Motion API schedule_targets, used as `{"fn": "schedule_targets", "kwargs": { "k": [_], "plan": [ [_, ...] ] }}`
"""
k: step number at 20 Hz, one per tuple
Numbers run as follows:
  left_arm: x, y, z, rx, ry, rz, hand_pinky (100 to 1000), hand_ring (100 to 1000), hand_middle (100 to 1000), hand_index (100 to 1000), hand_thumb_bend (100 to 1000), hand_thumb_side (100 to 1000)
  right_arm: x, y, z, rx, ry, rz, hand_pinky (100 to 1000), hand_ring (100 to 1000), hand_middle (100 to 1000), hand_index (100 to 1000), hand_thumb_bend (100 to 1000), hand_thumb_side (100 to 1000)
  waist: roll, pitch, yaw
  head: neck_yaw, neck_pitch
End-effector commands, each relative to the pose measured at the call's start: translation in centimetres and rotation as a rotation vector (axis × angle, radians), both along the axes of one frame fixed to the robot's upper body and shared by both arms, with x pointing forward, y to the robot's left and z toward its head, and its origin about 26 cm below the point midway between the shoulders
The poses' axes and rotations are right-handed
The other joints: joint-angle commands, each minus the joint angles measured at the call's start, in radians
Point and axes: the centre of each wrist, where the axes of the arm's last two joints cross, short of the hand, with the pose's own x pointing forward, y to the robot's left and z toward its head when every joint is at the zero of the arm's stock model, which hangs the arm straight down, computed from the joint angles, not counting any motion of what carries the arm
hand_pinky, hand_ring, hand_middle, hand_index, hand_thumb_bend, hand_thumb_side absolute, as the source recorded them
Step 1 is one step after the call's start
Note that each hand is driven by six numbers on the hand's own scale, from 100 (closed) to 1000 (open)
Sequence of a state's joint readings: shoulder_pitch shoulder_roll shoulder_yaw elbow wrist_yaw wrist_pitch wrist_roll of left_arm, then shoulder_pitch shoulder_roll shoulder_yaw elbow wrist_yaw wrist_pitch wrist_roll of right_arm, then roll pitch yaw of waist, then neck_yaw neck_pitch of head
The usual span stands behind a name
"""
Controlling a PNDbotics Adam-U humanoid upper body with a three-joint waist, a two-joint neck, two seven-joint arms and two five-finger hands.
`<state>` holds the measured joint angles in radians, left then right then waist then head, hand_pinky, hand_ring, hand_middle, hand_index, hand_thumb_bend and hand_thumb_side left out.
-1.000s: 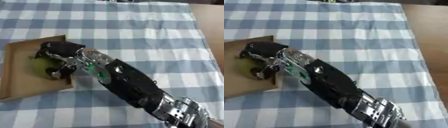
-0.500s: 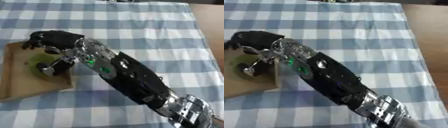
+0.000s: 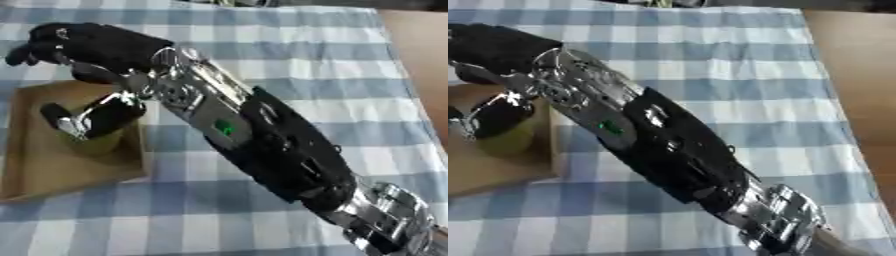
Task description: Pick up objects on the table and place them in the box.
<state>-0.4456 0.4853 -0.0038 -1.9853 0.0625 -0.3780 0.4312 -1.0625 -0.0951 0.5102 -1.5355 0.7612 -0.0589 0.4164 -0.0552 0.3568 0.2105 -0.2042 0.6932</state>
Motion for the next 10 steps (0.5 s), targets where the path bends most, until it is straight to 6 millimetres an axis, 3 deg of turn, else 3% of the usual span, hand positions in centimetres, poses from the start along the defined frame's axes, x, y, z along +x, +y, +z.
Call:
{"fn": "schedule_targets", "kwargs": {
  "k": [1,2,9,10],
  "plan": [
    [-0.3,0.4,0.7,0.018,-0.028,0.009,669,589,539,780,100,490,-0.7,-2.2,2.2,0.088,-0.038,-0.034,922,1000,754,915,100,136,0.011,-0.027,-0.002,0.006,-0.001],
    [-0.4,0.4,0.7,0.018,-0.029,0.011,669,589,539,780,100,488,-0.8,-3.1,2.6,0.120,-0.043,-0.054,917,1000,744,908,100,100,0.011,-0.027,-0.004,0.009,-0.001],
    [-0.4,0.8,0.6,0.012,-0.031,0.033,669,589,539,779,100,487,-1.5,-11.9,5.6,0.388,-0.149,-0.213,893,979,700,843,100,100,0.012,-0.028,-0.016,0.045,-0.005],
    [-0.4,0.8,0.6,0.011,-0.031,0.035,668,589,539,779,100,488,-1.7,-12.9,5.8,0.427,-0.153,-0.218,888,969,680,821,100,132,0.013,-0.027,-0.017,0.049,-0.006]
  ]
}}
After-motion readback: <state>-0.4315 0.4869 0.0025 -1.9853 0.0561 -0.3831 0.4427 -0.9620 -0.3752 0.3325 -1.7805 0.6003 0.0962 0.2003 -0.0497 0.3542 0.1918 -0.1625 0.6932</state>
